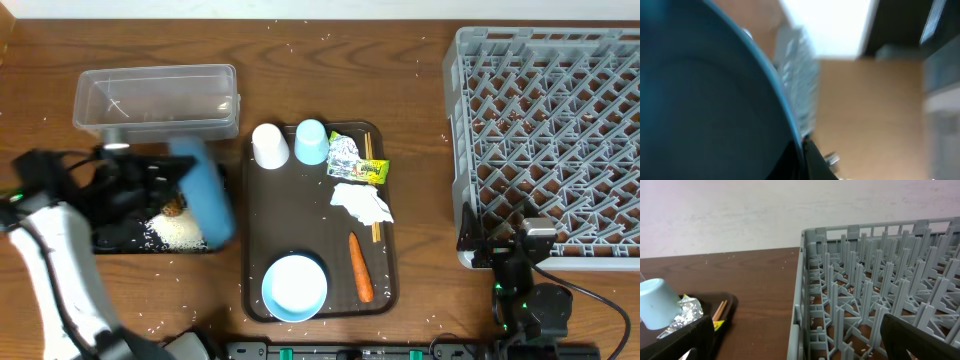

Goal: Sort waste into correct bins and load items into the dishwasher rack
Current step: 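Tilt the teal plate to dump the brown food scrap onto the black tray, then carry the teal plate back and set it on the brown tray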

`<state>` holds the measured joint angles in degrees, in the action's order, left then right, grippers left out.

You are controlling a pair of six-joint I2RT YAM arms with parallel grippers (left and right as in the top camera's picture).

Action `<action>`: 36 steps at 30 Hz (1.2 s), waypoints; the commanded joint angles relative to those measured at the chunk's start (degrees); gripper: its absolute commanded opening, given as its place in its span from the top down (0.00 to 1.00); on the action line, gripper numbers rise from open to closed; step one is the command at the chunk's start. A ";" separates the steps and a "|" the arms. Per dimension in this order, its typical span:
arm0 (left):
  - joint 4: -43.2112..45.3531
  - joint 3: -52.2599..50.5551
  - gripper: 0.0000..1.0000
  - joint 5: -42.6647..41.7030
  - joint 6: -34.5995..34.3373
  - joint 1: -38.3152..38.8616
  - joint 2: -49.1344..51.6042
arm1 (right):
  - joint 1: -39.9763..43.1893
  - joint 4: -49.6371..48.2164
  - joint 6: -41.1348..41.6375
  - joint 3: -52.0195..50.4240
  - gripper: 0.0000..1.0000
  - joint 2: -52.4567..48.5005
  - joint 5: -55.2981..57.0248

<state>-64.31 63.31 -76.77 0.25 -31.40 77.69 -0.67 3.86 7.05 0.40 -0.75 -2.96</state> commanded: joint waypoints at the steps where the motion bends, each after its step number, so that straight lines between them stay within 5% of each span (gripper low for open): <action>1: 0.00 -0.09 0.94 11.67 2.47 9.49 -4.35 | -0.37 0.20 -0.28 -0.09 0.01 -0.15 -0.04; 5: 4.11 -0.09 0.94 17.66 -1.53 20.92 -7.39 | -0.37 0.22 -0.28 -0.09 0.01 -0.15 -0.04; 14: 15.45 -0.09 0.94 45.94 -19.10 43.71 -8.20 | -0.37 0.20 -0.28 -0.09 0.01 -0.15 -0.04; 21: 21.18 -0.09 0.94 57.88 -27.06 57.00 -4.50 | -0.37 0.20 -0.28 -0.09 0.01 -0.15 -0.04; 26: 21.94 -0.09 0.93 65.42 -30.62 61.72 0.31 | -0.39 0.20 -0.28 -0.09 0.01 -0.15 -0.04; 36: 26.97 -0.09 0.94 65.64 -30.69 62.73 10.56 | -0.37 0.20 -0.28 -0.09 0.01 -0.15 -0.04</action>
<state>-37.71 63.29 -12.93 -29.85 31.24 87.07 -0.67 3.84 7.05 0.40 -0.75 -2.96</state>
